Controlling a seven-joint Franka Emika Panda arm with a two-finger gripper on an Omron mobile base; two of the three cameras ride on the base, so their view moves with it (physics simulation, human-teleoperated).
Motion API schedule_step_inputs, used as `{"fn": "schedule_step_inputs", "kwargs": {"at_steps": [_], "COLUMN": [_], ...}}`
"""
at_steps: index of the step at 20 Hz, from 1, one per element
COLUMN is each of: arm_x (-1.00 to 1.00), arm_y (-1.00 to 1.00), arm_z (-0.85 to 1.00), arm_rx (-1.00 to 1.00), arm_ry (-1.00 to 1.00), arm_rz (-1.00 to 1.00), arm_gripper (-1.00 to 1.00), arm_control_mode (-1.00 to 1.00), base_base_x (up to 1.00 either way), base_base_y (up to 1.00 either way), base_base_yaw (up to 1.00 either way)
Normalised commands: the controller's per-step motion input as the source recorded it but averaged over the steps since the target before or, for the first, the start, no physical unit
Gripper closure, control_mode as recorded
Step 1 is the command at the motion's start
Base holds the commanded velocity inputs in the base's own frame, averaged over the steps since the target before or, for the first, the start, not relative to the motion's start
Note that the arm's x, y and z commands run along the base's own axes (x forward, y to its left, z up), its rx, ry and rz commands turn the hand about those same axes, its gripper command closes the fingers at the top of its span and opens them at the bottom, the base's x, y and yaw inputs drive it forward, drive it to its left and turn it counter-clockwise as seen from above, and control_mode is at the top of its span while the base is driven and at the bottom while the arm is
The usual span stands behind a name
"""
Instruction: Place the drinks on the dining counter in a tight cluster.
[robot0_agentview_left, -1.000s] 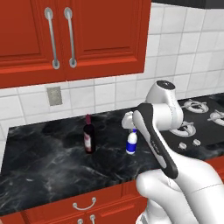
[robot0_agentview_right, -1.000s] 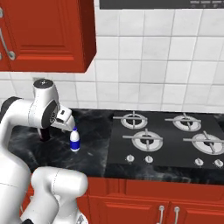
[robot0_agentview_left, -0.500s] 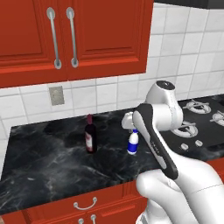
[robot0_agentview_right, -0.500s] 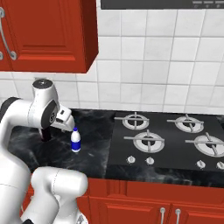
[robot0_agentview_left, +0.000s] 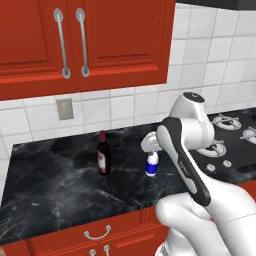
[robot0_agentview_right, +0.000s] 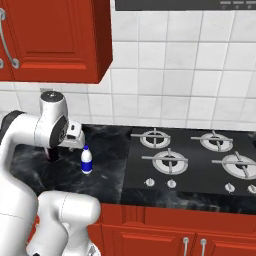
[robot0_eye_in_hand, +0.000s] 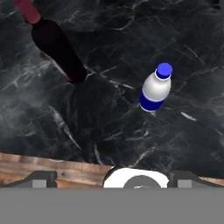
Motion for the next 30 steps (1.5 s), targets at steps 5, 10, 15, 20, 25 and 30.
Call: {"fn": "schedule_step_inputs", "kwargs": {"at_steps": [5,10,15,20,25,30], "arm_x": [-0.16,-0.21,-0.17,-0.15,-0.07,-0.14], "arm_y": [-0.05,-0.10,-0.13,-0.17,-0.16,-0.22], "arm_z": [0.00,0.02,0.00,0.00,0.00,0.00], "arm_rx": [0.00,0.00,0.00,0.01,0.10,0.08], "arm_ry": [-0.10,-0.14,-0.16,-0.17,-0.19,-0.16], "arm_rz": [0.46,0.41,0.36,0.32,0.15,0.05], "arm_gripper": [-1.00,-1.00,-1.00,-1.00,-1.00,-1.00], "arm_control_mode": [-1.00,-1.00,-1.00,-1.00,-1.00,-1.00], "base_base_x": [0.00,0.00,0.00,0.00,0.00,0.00], "base_base_y": [0.00,0.00,0.00,0.00,0.00,0.00], "base_base_yaw": [0.00,0.00,0.00,0.00,0.00,0.00]}}
